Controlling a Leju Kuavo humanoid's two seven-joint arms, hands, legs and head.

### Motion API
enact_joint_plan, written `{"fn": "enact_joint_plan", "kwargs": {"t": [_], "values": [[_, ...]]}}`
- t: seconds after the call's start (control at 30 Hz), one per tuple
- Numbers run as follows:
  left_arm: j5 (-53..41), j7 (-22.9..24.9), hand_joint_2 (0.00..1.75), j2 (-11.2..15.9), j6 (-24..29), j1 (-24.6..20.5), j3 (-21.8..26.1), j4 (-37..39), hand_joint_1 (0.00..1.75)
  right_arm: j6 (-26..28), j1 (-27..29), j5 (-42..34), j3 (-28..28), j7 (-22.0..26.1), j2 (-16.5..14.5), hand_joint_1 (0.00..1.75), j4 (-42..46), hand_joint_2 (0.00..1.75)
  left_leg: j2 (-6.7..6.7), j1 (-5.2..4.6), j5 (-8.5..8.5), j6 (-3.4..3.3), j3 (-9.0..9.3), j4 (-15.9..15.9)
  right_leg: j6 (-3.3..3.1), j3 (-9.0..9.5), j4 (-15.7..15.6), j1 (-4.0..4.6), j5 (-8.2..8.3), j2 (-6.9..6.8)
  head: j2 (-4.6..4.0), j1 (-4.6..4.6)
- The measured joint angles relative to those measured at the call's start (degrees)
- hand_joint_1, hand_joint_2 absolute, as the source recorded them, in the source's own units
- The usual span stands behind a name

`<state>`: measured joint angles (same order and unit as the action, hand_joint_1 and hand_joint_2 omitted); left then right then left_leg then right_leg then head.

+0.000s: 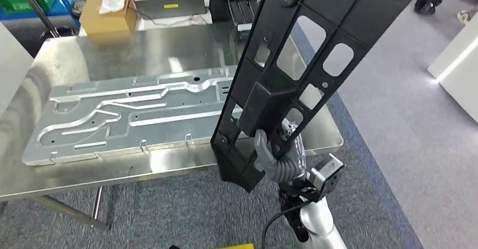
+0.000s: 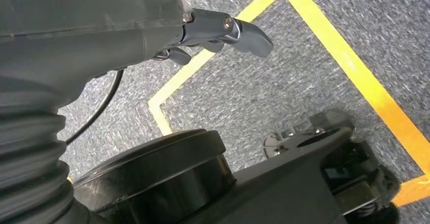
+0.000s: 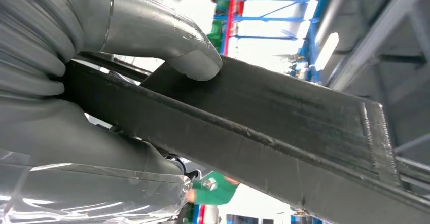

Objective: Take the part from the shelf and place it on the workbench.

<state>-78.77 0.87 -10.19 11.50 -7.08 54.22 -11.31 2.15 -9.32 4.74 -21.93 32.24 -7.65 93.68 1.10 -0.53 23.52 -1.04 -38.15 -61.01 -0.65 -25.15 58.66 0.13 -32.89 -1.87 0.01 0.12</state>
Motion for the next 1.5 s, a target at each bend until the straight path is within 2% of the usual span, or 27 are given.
{"fn": "enact_joint_plan", "kwargs": {"t": [0.03, 0.13, 0.2, 0.27, 0.3, 0.33, 0.37, 0.43, 0.47, 0.5, 0.57, 0.63, 0.7, 0.77, 0.8, 0.83, 0.87, 0.93, 1.0, 1.13, 1.2, 1.27, 1.3, 1.33, 1.37, 1.43, 1.5], "values": [[-0.1, 0.0, 1.75, 0.0, 0.0, -0.1, 0.0, 0.0, 0.0, 0.1, 0.1, 0.1, 0.0, 0.1, 0.0, 1.75, 0.1, 1.75, -0.11, -0.17, -0.76, -0.09, 0.13, 0.0, 0.39, 0.47, 0.1, 0.09, -0.74, 0.01, 0.0, 0.01], [-0.1, 0.0, 1.75, -0.1, 0.3, -0.2, 0.0, 0.0, 0.0, 0.0, 0.2, 0.3, 0.1, 0.4, -0.1, 1.75, 0.9, 1.75, -0.68, 0.15, -0.23, -0.72, 1.19, 0.5, 1.49, 0.77, 1.3, -0.11, -2.56, 0.3, 0.01, 0.1], [-0.1, 0.1, 1.75, -0.1, 0.5, 0.2, 0.0, 0.0, 0.0, -0.1, 0.3, 0.1, 0.3, 0.5, 0.0, 1.75, 1.1, 1.75, -0.97, 0.34, 0.2, -1.23, 1.93, 1.2, 2.1, -2.61, 6.9, -0.36, -4.77, 1.05, 0.01, 0.24], [-0.1, 0.1, 1.75, -0.1, 0.6, 0.5, 0.0, 0.0, 0.0, -0.3, 0.5, -0.2, 0.6, 0.5, 0.1, 1.75, 1.0, 1.75, -1.4, 0.34, 0.87, -1.49, 2.51, 1.4, 2.49, -8.3, 14.3, -0.52, -6.33, 1.34, 0.01, 0.27], [-0.1, 0.0, 1.75, -0.1, 0.6, 0.6, 0.0, 0.0, 0.0, -0.4, 0.6, -0.3, 0.7, 0.4, 0.2, 1.75, 0.9, 1.75, -1.7, 0.34, 1.31, -1.49, 2.93, 1.4, 2.58, -10.55, 16.1, -0.56, -5.56, 1.35, 0.01, 0.27], [-0.1, 0.1, 1.75, -0.1, 0.7, 0.7, 0.0, 0.0, 0.0, -0.4, 0.6, -0.4, 0.8, 0.3, 0.2, 1.75, 0.8, 1.75, -2.02, 0.34, 1.8, -1.46, 3.52, 1.4, 2.57, -11.84, 15.8, -0.58, -3.42, 1.36, 0.01, 0.28], [0.0, 0.1, 1.75, -0.1, 0.7, 0.8, 0.0, 0.0, 0.0, -0.4, 0.6, -0.5, 1.0, 0.3, 0.3, 1.75, 0.7, 1.75, -2.3, 0.34, 2.34, -1.4, 4.26, 1.4, 2.44, -12.13, 13.3, -0.58, -0.2, 1.39, 0.01, 0.28], [0.5, 0.2, 1.75, -0.2, 0.6, 1.0, 0.1, 0.0, 0.0, -0.4, 0.6, -0.5, 1.3, 0.2, 0.4, 1.75, 0.7, 1.75, -2.66, 0.26, 3.32, -1.14, 5.45, 1.4, 1.81, -11.29, 6.4, -0.34, 5.89, 1.67, 0.01, 0.2], [0.9, 0.3, 1.75, -0.3, 0.5, 1.1, 0.3, 0.0, 0.0, -0.4, 0.6, -0.5, 1.5, 0.2, 0.5, 1.75, 0.7, 1.75, -2.81, 0.24, 3.57, -0.89, 5.71, 1.4, 1.4, -10.85, 4.0, -0.15, 7.46, 1.85, 0.01, 0.11], [1.5, 0.4, 1.75, -0.3, 0.3, 1.2, 0.6, 0.0, 0.0, -0.4, 0.6, -0.5, 1.6, 0.1, 0.5, 1.75, 0.7, 1.75, -2.89, 0.24, 3.65, -0.63, 5.72, 1.5, 1.04, -10.7, 2.7, 0.03, 8.01, 1.99, 0.01, 0.01], [2.7, 0.6, 1.75, -0.4, -0.4, 1.1, 1.3, 0.0, 0.0, -0.4, 0.6, -0.5, 1.8, 0.0, 0.6, 1.75, 0.8, 1.75, -3.02, 0.16, 3.54, -0.1, 5.66, 1.8, 0.52, -10.41, 1.7, -0.02, 7.81, 2.05, 0.02, -0.13], [3.7, 0.7, 1.75, -0.3, -1.2, 1.1, 2.2, 0.0, 0.0, -0.4, 0.6, -0.5, 2.0, 0.0, 0.6, 1.75, 1.0, 1.75, -2.72, -0.01, 4.48, 0.44, 5.38, 1.1, 0.05, -9.78, 0.5, -0.51, 7.75, 1.83, 0.01, -0.25], [4.3, 0.6, 1.75, -0.1, -1.7, 1.0, 2.9, 0.0, 0.0, -0.4, 0.6, -0.5, 2.2, 0.1, 0.6, 1.75, 1.2, 1.75, -2.34, 0.08, 7.35, 1.03, 3.45, -3.6, -0.36, -9.23, -0.4, -0.83, 7.81, 1.56, 0.01, -0.47], [4.7, 0.6, 1.75, 0.1, -1.9, 0.7, 3.5, 0.0, 0.0, -0.4, 0.8, -0.5, 2.2, 0.1, 0.7, 1.75, 1.2, 1.75, -2.2, 0.37, 10.37, 1.54, 0.39, -10.7, -0.47, -9.16, -0.4, -0.89, 7.82, 1.31, 0.01, -0.57], [4.7, 0.5, 1.75, 0.1, -1.9, 0.5, 3.7, 0.0, 0.0, -0.4, 0.9, -0.4, 2.3, 0.1, 0.7, 1.75, 1.2, 1.75, -2.15, 0.53, 10.8, 1.77, -0.45, -12.8, -0.46, -9.16, -0.4, -0.93, 7.81, 1.19, 0.01, -0.59], [4.7, 0.5, 1.75, 0.2, -1.8, 0.4, 3.9, 0.0, 0.0, -0.4, 1.1, -0.4, 2.3, 0.1, 0.8, 1.75, 1.2, 1.75, -2.05, 0.73, 10.16, 1.99, -0.31, -12.9, -0.43, -9.18, -0.3, -1.0, 7.79, 1.13, 0.01, -0.57], [4.6, 0.5, 1.75, 0.2, -1.7, 0.4, 4.0, 0.0, 0.0, -0.4, 1.1, -0.4, 2.3, 0.1, 0.8, 1.75, 1.2, 1.75, -1.9, 0.99, 8.53, 2.21, 0.9, -10.7, -0.31, -9.18, -0.1, -1.12, 7.72, 1.13, 0.01, -0.57], [4.2, 0.4, 1.75, 0.1, -1.5, 0.6, 4.0, 0.0, 0.0, -0.3, 1.2, -0.3, 2.3, 0.1, 0.8, 1.75, 1.2, 1.75, -1.55, 1.39, 5.24, 2.7, 4.6, -3.3, 0.23, -9.29, 0.3, -1.28, 7.46, 1.22, 0.01, -0.64], [3.8, 0.2, 1.75, 0.0, -1.2, 0.8, 4.0, 0.0, 0.0, -0.1, 1.2, -0.3, 2.5, 0.2, 0.8, 1.75, 1.2, 1.75, -1.48, 1.42, 4.44, 2.33, 6.63, 1.3, 1.01, -9.64, 0.8, -1.12, 7.37, 1.31, 0.01, -0.77], [3.3, -0.2, 1.75, 0.0, -0.6, 1.1, 4.0, 0.0, 0.0, 0.3, 1.6, 0.0, 2.7, 0.2, 0.9, 1.75, 1.3, 1.75, -1.58, 1.17, 4.11, 0.24, 6.51, 2.0, 2.38, -10.18, 1.3, -1.22, 7.29, 1.26, 0.01, -0.77], [3.2, -0.4, 1.75, 0.0, -0.4, 1.2, 4.0, 0.0, 0.0, 0.5, 2.0, 0.3, 2.9, 0.2, 1.0, 1.75, 1.4, 1.75, -1.53, 1.21, 3.73, -0.47, 6.41, 2.2, 2.73, -12.07, 5.6, -1.34, 4.55, 1.35, 0.01, -0.73], [3.3, -0.5, 1.75, 0.0, -0.3, 1.2, 4.0, 0.0, 0.0, 0.6, 2.7, 0.7, 3.1, 0.3, 1.2, 1.75, 1.4, 1.75, -1.55, 0.98, 3.61, -0.75, 6.2, 2.2, 2.86, -15.51, 13.0, -1.33, 1.03, 1.42, 0.01, -0.72], [3.3, -0.6, 1.75, 0.0, -0.2, 1.3, 4.0, 0.0, 0.0, 0.6, 3.1, 1.0, 3.2, 0.3, 1.3, 1.75, 1.4, 1.75, -1.58, 0.8, 3.58, -0.81, 6.14, 2.2, 2.8, -16.81, 15.7, -1.3, 0.28, 1.45, 0.01, -0.73], [3.3, -0.7, 1.75, 0.0, -0.2, 1.4, 4.0, 0.0, 0.0, 0.7, 3.4, 1.5, 3.3, 0.4, 1.5, 1.75, 1.4, 1.75, -1.62, 0.61, 3.58, -0.86, 6.13, 2.2, 2.6, -17.24, 16.4, -1.2, 0.59, 1.48, 0.01, -0.73], [3.4, -0.8, 1.75, -0.1, -0.2, 1.4, 4.0, 0.0, 0.0, 0.8, 3.5, 2.0, 3.3, 0.6, 1.6, 1.75, 1.4, 1.75, -1.66, 0.4, 3.6, -0.9, 6.19, 2.2, 2.24, -16.6, 15.0, -1.02, 1.92, 1.52, 0.01, -0.73], [3.4, -1.0, 1.75, -0.2, 0.0, 1.5, 4.0, 0.0, 0.0, 1.0, 3.6, 3.1, 3.4, 0.9, 1.9, 1.75, 1.7, 1.75, -1.71, 0.12, 3.7, -0.98, 6.38, 2.2, 0.91, -12.96, 7.6, -0.39, 5.65, 1.71, 0.01, -0.77], [3.4, -1.1, 1.75, -0.5, 0.2, 1.5, 4.0, 0.0, 0.0, 1.2, 3.5, 4.0, 3.4, 1.1, 2.0, 1.75, 2.3, 1.75, -1.75, -0.01, 3.81, -0.8, 6.32, 2.2, -0.17, -10.28, 1.9, 0.2, 7.51, 1.8, 0.01, -0.98]]}}
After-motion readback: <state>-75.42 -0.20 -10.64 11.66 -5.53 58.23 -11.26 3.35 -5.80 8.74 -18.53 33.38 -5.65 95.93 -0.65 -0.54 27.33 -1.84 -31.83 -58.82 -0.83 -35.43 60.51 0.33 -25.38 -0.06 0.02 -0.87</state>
